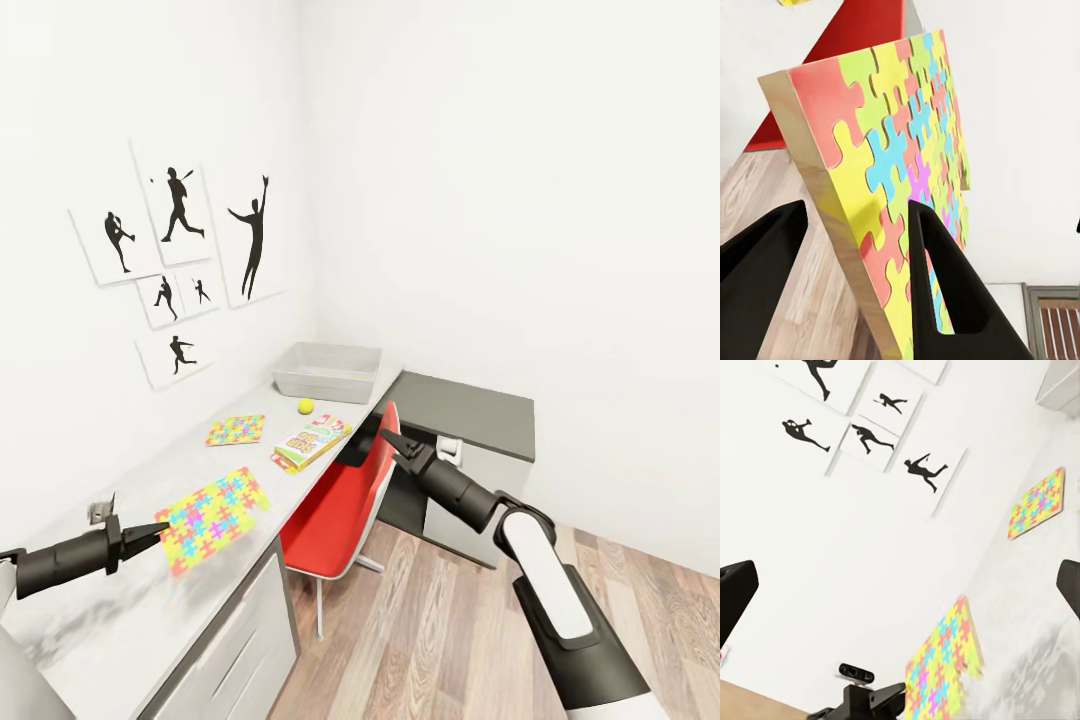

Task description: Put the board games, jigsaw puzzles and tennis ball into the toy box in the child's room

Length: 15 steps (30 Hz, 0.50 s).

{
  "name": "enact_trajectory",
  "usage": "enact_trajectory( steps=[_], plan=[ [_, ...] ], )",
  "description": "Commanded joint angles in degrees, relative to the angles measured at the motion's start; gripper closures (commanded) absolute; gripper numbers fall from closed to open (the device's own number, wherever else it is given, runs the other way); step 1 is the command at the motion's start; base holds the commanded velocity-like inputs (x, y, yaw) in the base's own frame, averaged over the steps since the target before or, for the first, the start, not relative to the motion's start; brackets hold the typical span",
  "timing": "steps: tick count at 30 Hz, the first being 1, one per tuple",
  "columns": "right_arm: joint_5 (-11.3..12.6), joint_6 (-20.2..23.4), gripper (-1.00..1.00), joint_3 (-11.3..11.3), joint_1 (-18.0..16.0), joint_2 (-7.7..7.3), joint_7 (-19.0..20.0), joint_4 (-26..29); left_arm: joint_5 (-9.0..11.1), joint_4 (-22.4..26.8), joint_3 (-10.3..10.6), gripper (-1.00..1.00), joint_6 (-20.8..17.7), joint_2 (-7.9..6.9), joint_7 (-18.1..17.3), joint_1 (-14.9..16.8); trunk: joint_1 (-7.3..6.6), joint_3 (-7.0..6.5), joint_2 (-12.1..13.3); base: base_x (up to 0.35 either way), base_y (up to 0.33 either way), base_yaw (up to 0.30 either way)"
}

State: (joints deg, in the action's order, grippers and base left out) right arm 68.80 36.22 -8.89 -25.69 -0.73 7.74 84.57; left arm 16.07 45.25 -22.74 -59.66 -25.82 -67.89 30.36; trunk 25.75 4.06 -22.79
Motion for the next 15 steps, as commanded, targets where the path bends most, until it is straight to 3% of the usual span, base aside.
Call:
enact_trajectory(
  steps=[1,5,8,15],
  plan=[
    [-0.02,0.12,-1.00,-0.01,-0.06,-0.06,-0.07,0.11,-0.10,-0.02,-0.34,1.00,-0.23,-0.02,-0.18,0.05,0.04,0.13,-0.13,0.000,0.000,0.000],
    [0.01,0.51,-1.00,0.09,-0.06,-0.13,-3.23,0.42,-0.13,-0.06,-2.81,1.00,-0.23,-0.09,-0.21,0.05,0.04,0.13,-0.13,0.000,0.000,0.000],
    [0.11,0.93,-1.00,0.15,-0.06,-0.25,-4.16,0.94,-0.15,-0.07,-3.54,1.00,-0.25,-0.10,-0.22,0.05,0.04,0.13,-0.13,0.000,0.000,0.000],
    [0.20,1.36,-1.00,0.02,0.02,-2.50,-2.36,2.29,-0.17,-0.06,-3.86,1.00,-0.27,-0.11,-0.98,0.05,0.04,0.13,-0.13,0.000,0.000,0.000]
  ],
)
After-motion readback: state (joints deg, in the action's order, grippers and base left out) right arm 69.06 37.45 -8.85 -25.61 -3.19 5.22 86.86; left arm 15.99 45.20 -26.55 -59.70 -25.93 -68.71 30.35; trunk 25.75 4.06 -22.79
